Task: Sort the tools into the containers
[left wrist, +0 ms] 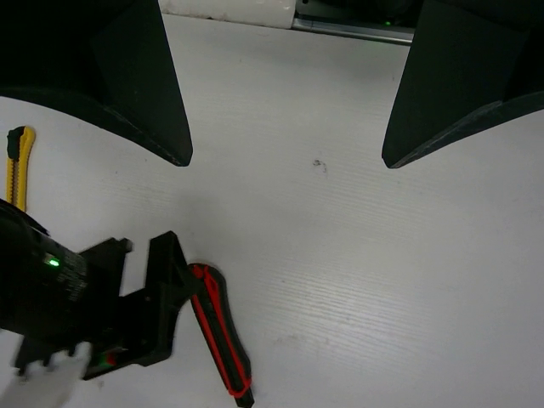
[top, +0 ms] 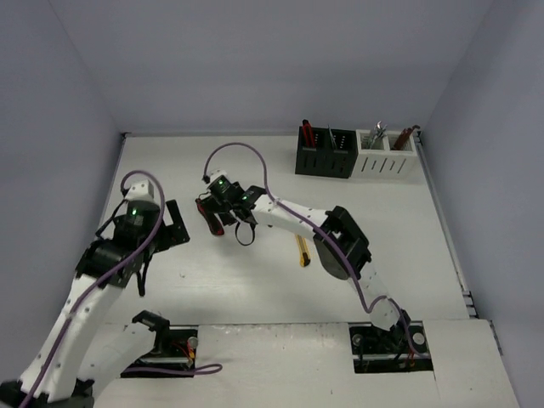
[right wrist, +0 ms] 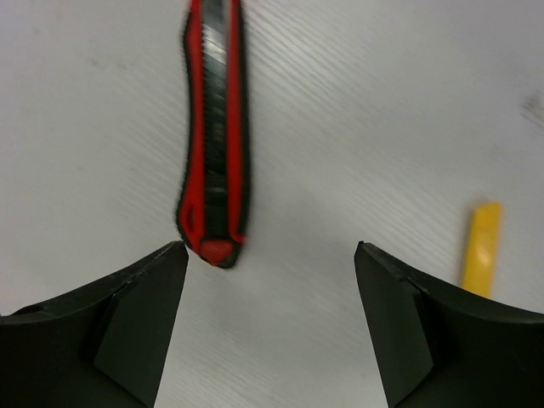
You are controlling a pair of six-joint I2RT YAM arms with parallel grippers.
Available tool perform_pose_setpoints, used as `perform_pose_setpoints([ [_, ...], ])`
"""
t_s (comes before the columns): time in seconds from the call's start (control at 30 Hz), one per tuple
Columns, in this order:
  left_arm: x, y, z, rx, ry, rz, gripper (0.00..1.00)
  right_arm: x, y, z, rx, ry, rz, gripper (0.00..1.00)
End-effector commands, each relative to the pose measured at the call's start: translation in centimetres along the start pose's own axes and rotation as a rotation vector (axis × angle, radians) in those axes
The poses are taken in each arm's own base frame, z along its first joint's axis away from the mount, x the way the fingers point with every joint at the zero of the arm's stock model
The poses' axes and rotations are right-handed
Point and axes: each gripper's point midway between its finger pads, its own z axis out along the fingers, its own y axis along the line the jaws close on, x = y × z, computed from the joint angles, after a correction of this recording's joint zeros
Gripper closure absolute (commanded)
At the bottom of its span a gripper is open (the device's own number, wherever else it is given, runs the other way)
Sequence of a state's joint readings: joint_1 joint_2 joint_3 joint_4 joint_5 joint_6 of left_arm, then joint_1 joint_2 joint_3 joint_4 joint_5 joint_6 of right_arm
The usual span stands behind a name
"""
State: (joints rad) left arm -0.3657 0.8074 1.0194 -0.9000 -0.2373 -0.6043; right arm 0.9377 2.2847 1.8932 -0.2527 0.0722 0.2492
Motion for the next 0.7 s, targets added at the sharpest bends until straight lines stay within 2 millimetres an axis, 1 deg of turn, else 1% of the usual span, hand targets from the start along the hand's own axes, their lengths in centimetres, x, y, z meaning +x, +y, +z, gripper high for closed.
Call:
perform_pose_setpoints([
  [0.0,-0.5,-2.6,3.6,-0.053,0.109,-0.111,0.07,-5.0,-7.4,-8.0,0.183,-0.166,0.142,0.22],
  [0.03,-0.5,-3.0,4.3,-0.062,0.132,-0.116,0.07,-4.9,-9.9,-8.7,0.219,-0.167,0.182,0.22],
  [0.13,-0.5,-5.4,7.6,-0.082,0.209,-0.127,0.07,-3.0,-15.5,-12.2,0.298,-0.171,0.289,0.21],
  [0.17,-0.6,-6.0,8.3,-0.082,0.218,-0.129,0.07,-2.7,-16.7,-13.0,0.319,-0.177,0.305,0.21],
  [0.23,0.0,-6.9,10.4,-0.114,0.265,-0.118,0.07,-2.8,-18.1,-15.8,0.339,-0.217,0.321,0.20],
  [0.27,0.0,-7.4,11.2,-0.126,0.275,-0.112,0.07,-2.5,-18.7,-16.7,0.348,-0.224,0.329,0.20],
  [0.4,0.9,-8.5,14.4,-0.170,0.332,-0.098,0.07,-0.9,-20.3,-19.1,0.367,-0.241,0.362,0.19],
  [0.53,2.1,-9.3,17.3,-0.191,0.388,-0.091,0.07,0.7,-21.7,-20.8,0.385,-0.247,0.385,0.19],
  [0.57,2.3,-9.4,17.9,-0.197,0.395,-0.091,0.07,0.9,-21.8,-21.3,0.384,-0.255,0.390,0.19],
  [0.67,3.8,-9.0,19.6,-0.230,0.442,-0.080,0.09,2.1,-22.3,-21.8,0.391,-0.248,0.397,0.19],
])
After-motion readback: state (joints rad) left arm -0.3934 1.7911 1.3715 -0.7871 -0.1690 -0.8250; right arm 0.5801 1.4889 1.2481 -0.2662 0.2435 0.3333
